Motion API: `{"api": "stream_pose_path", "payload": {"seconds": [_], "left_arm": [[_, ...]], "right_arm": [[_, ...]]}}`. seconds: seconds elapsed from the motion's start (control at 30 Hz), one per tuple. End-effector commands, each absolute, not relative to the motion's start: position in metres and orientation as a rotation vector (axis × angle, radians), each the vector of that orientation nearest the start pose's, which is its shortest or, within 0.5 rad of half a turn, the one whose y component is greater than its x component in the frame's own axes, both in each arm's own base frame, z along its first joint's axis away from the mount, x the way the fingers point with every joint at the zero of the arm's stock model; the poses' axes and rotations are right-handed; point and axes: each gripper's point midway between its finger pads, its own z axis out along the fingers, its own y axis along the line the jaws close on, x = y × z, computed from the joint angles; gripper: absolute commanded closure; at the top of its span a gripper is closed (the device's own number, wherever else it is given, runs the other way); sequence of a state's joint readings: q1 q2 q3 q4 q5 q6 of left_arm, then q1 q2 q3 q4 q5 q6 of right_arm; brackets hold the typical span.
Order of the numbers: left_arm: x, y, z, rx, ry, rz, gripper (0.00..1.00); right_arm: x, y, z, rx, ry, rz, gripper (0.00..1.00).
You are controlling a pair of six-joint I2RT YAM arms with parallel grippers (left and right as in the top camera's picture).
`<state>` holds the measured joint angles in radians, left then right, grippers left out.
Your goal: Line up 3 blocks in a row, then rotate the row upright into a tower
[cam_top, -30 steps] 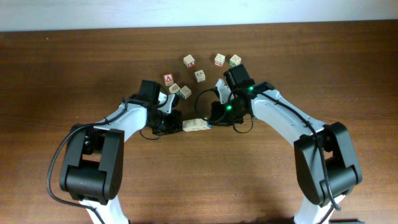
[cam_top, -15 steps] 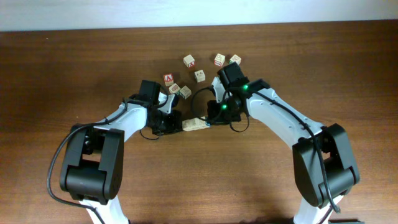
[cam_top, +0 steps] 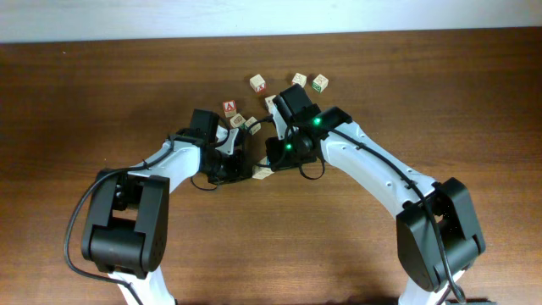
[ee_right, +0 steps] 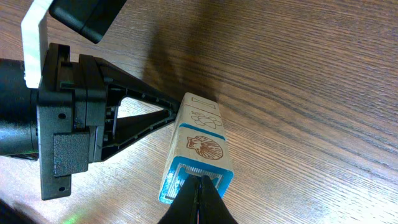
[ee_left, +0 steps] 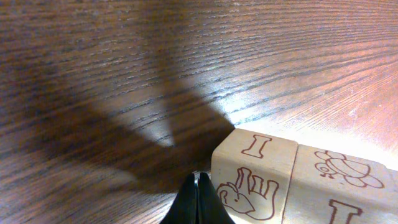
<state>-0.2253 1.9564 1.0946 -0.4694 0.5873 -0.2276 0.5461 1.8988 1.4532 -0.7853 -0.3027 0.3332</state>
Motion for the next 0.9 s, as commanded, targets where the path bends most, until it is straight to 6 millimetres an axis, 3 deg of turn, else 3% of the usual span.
{"api": "stream_pose_path", "payload": {"seconds": [0.0,0.43,0.53,0.63,0.7,0.77,0.87], "left_arm": [[0.337,-0.201,0.013,0.194,2.855,-1.099,1.00],[0.337,-0.200,0.013,0.194,2.855,-1.098,1.00],[0.338,-0.198,0.013,0.185,2.854,-1.098,1.00],[0.350,-0.182,0.019,0.131,2.844,-1.043,1.00],[0.363,-0.161,0.034,0.123,2.831,-0.908,1.00],[0.379,-0.136,0.067,0.112,2.784,-0.697,1.00],[0.383,-0.131,0.089,0.115,2.725,-0.661,1.00]], "right_arm": [[0.337,0.277,0.083,-0.425,2.875,0.614,0.96],[0.333,0.284,0.060,-0.421,2.924,0.601,0.96],[0.334,0.283,0.061,-0.417,2.924,0.603,0.96],[0.335,0.285,0.071,-0.420,2.907,0.613,0.96],[0.338,0.284,0.079,-0.415,2.886,0.617,0.96],[0.343,0.272,0.079,-0.373,2.903,0.606,0.96],[0.346,0.269,0.085,-0.358,2.894,0.617,0.96]]}}
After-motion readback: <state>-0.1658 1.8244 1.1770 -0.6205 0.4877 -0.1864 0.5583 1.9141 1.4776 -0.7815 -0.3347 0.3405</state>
